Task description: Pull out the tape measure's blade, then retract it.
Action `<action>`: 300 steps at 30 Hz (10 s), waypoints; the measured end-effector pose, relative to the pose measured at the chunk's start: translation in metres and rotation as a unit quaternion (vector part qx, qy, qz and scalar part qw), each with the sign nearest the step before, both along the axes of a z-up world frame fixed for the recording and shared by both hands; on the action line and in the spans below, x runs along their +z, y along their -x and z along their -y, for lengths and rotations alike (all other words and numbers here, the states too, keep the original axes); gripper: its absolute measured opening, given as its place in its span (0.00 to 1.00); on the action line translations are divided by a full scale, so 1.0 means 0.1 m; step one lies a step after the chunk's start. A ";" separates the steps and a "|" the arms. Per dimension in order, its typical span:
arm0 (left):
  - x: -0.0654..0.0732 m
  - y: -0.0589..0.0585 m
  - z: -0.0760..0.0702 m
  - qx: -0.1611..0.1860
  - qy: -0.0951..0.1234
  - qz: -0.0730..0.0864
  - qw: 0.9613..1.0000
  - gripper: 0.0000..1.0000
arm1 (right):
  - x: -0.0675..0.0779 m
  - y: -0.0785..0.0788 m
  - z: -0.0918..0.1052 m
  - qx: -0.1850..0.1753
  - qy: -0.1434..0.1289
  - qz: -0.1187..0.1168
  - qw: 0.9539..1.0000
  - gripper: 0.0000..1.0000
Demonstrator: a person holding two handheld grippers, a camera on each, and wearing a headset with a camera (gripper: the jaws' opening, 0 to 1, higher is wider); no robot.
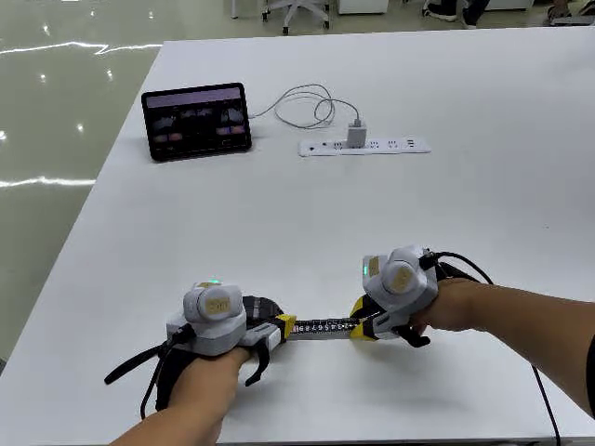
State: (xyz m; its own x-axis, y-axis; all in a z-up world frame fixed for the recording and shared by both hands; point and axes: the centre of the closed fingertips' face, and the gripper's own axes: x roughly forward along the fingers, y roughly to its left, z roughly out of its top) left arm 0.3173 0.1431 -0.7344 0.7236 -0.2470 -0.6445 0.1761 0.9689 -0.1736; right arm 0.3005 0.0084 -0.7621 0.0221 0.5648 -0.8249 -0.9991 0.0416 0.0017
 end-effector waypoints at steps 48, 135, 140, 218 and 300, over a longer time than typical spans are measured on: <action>0.00 0.00 0.00 0.000 0.001 -0.001 1.000 0.63 | 0.01 0.03 -0.23 -0.002 -0.017 -0.006 1.000 0.11; 0.01 0.01 -0.01 -0.002 0.023 -0.004 1.000 0.62 | 0.03 0.06 -0.70 -0.003 -0.052 -0.015 0.999 0.11; 0.02 0.01 -0.01 -0.001 0.025 -0.004 1.000 0.62 | 0.03 0.05 -0.72 -0.001 -0.052 -0.015 0.999 0.11; 0.02 0.01 -0.02 -0.002 0.035 -0.004 0.999 0.63 | 0.03 0.09 -0.94 -0.002 -0.086 -0.010 0.996 0.11; 0.32 0.19 0.06 -0.173 0.054 0.015 0.983 1.00 | 0.32 0.12 -0.55 -0.138 -0.149 -0.068 0.977 0.74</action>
